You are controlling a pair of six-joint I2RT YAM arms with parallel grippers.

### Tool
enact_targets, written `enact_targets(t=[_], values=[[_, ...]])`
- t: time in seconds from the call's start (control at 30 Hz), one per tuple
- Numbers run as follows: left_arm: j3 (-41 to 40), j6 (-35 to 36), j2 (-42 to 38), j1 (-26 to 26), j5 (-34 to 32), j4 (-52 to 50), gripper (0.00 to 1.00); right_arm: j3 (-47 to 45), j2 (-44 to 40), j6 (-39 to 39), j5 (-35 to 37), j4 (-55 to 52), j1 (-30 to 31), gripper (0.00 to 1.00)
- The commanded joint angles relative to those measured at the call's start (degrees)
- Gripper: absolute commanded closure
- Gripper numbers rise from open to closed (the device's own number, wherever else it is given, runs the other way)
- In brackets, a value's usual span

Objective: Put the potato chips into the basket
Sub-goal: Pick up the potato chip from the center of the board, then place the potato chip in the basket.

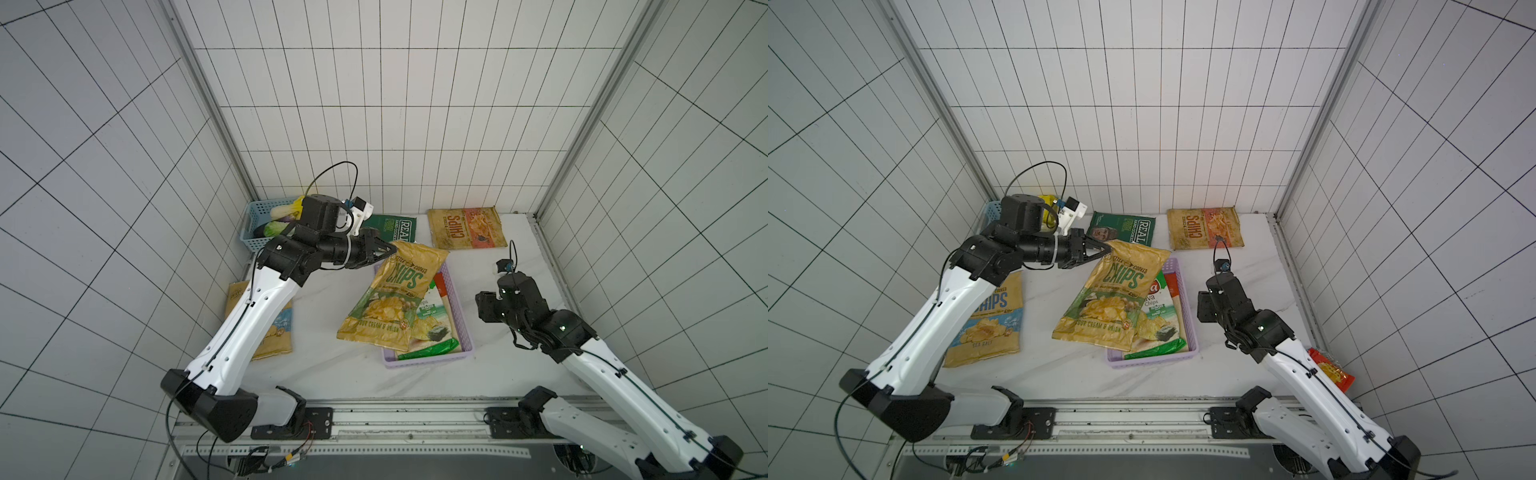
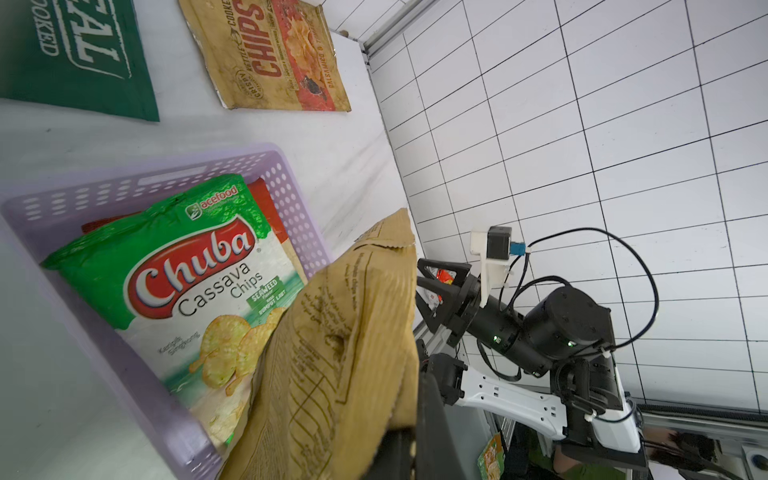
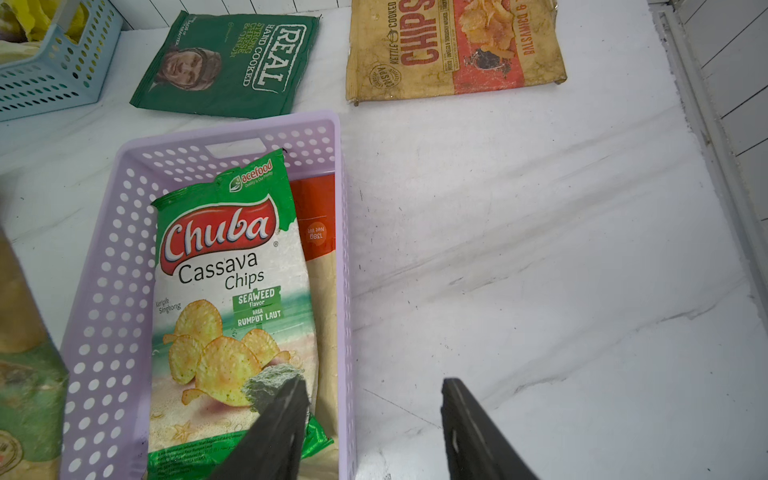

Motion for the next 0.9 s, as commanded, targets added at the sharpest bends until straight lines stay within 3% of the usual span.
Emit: enact_targets(t=[0.0, 0.3, 0.5, 0.67, 0.77, 0.87], values=[[-2.55, -5.83, 1.52, -0.92, -1.13, 12.97, 1.0, -1.55, -1.32, 1.09, 1.6, -1.38, -0.49, 0.44], [-15.28, -15.49, 8.44, -1.18, -5.47, 27.49, 1.0, -0.87, -1.24, 1.48, -0.01, -1.89, -0.49, 0.44], [-23.33, -13.86, 9.95, 1.5, -9.99, 32.13, 1.0, -0.49, 0.0, 2.13, -11.82, 2.27, -0.31, 0.43], [-23.17, -12.34, 11.03, 4.49, -9.09, 31.99, 1.0, -0.42, 4.33, 4.23, -19.32, 4.46, 0.07, 0.36], [-21.87, -11.02, 12.65, 5.61, -6.75, 30.38, 0.88, -0.34, 8.7, 5.31, -22.49, 5.62, 0.61, 0.32], [-21.22, -9.27, 13.8, 5.89, -5.09, 30.14, 0.65, -0.43, 13.9, 5.85, -26.58, 8.3, 1.08, 0.32]])
